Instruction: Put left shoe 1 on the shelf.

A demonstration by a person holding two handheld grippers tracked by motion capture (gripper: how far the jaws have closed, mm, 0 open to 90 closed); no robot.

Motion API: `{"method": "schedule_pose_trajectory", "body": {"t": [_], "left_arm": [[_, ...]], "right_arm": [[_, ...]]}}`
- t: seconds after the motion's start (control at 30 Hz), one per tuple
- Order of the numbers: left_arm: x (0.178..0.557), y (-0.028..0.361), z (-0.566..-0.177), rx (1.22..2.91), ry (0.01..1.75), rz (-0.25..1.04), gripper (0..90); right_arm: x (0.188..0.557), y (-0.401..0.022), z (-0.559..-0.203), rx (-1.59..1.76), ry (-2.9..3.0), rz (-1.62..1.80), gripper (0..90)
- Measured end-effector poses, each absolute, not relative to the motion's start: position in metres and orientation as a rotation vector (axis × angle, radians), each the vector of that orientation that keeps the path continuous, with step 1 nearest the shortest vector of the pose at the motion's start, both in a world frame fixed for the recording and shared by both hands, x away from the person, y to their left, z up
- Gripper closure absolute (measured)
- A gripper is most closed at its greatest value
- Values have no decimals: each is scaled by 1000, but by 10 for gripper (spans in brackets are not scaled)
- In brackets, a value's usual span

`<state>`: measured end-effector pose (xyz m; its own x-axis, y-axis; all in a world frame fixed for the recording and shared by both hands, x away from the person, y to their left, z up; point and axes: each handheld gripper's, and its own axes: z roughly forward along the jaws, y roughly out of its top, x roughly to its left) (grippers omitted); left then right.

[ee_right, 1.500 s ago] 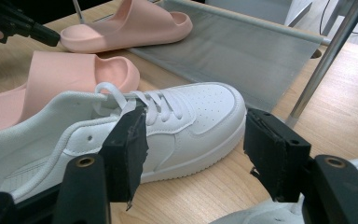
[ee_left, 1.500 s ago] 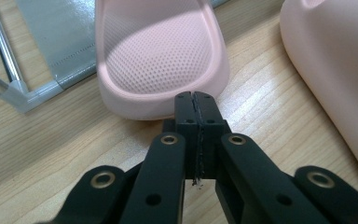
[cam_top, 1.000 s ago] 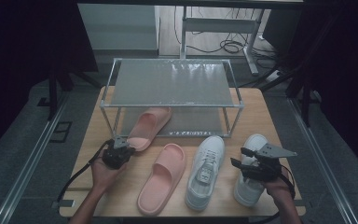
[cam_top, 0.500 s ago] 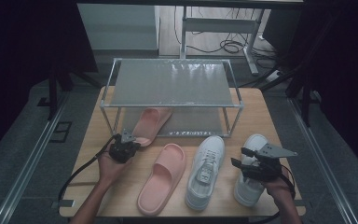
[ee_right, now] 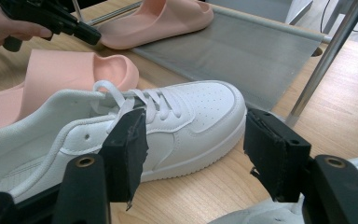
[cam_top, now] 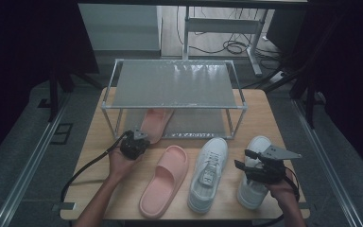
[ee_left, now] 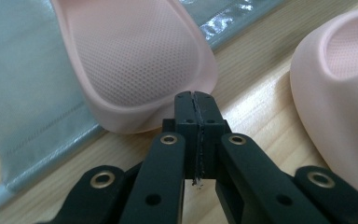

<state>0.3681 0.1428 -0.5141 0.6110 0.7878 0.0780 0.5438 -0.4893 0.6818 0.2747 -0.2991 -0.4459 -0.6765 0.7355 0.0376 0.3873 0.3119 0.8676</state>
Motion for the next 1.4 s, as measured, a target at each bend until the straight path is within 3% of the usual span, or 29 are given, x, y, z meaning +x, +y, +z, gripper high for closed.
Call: {"method": "schedule_pose_trajectory", "body": {"t": [0.97,1.4], "left_arm": [[408,113,-521,2200,1089,455,887],[389,126,-509,2147,1066,463,885]], "right_arm": [[275,-300,-445,1001,2219,1310,398],[274,-301,-445,1005,2212,1311,398]]}}
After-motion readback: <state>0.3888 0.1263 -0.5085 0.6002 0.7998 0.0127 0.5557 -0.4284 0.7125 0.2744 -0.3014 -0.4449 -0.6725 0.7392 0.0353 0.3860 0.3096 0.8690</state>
